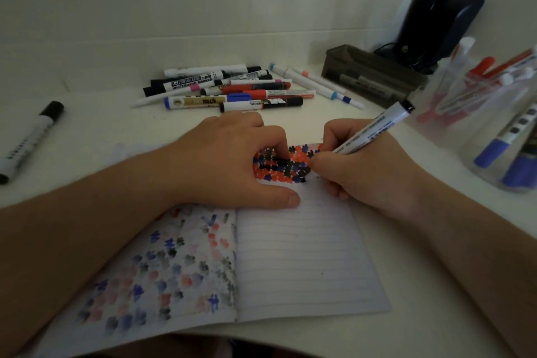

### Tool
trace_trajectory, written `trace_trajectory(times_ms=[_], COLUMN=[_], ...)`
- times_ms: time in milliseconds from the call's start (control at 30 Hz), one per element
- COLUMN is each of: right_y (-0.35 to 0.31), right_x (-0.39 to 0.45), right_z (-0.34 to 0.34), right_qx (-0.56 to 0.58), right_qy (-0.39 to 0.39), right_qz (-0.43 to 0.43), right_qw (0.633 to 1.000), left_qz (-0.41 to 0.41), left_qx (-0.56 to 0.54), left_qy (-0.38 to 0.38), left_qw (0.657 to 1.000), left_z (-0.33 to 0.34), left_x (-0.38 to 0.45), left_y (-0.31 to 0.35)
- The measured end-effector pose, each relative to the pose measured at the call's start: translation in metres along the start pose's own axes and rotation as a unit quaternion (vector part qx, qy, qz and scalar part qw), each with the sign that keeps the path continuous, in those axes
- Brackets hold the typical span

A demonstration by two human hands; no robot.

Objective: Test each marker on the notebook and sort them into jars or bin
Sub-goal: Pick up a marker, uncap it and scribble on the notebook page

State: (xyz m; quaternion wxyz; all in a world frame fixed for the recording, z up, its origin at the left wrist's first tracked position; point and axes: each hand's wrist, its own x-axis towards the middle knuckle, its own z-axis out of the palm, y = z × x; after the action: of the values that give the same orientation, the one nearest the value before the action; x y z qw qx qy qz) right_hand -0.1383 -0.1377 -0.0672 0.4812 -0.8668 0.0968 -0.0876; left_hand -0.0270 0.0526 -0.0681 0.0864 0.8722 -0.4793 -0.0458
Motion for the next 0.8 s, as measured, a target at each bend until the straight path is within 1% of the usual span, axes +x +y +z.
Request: trace_trajectory(times_ms=[200,333,433,567,700,800], right_y=[0.002,0.0014,0.0002,0.0027,0.0035,0.0036], right_x=[0.0013,0.0008,0.0005,0.0023,0.0024,0.0023], right_z=[-0.0031,-0.0009,-0.0014,-0.0023,-0.0022,-0.0022], right_qx=[0.04,0.017,0.024,0.039,0.027,0.029], right_qy=[0.002,-0.006,-0.009,0.005,0.003,-0.007], right_qz=[0.003,-0.001,-0.002,-0.001,-0.002,0.001], right_qw=[0.999,1.0,1.0,0.999,1.0,1.0], left_qz=[0.001,0.0,-0.001,-0.005,-0.008,0.003], left_qx=[0.003,0.001,0.006,0.006,0.007,0.005], left_qy=[-0.001,0.001,-0.001,-0.004,-0.004,0.012], left_qw=[1.0,1.0,1.0,1.0,1.0,1.0], left_z=[-0.0001,-0.0001,-0.0005,-0.0016,-0.0028,-0.0014], left_x=[-0.0004,-0.001,-0.0009,-0.0012,-0.0026,-0.0037], left_y=[-0.0003,0.0004,0.0011,0.0019,0.0038,0.0042])
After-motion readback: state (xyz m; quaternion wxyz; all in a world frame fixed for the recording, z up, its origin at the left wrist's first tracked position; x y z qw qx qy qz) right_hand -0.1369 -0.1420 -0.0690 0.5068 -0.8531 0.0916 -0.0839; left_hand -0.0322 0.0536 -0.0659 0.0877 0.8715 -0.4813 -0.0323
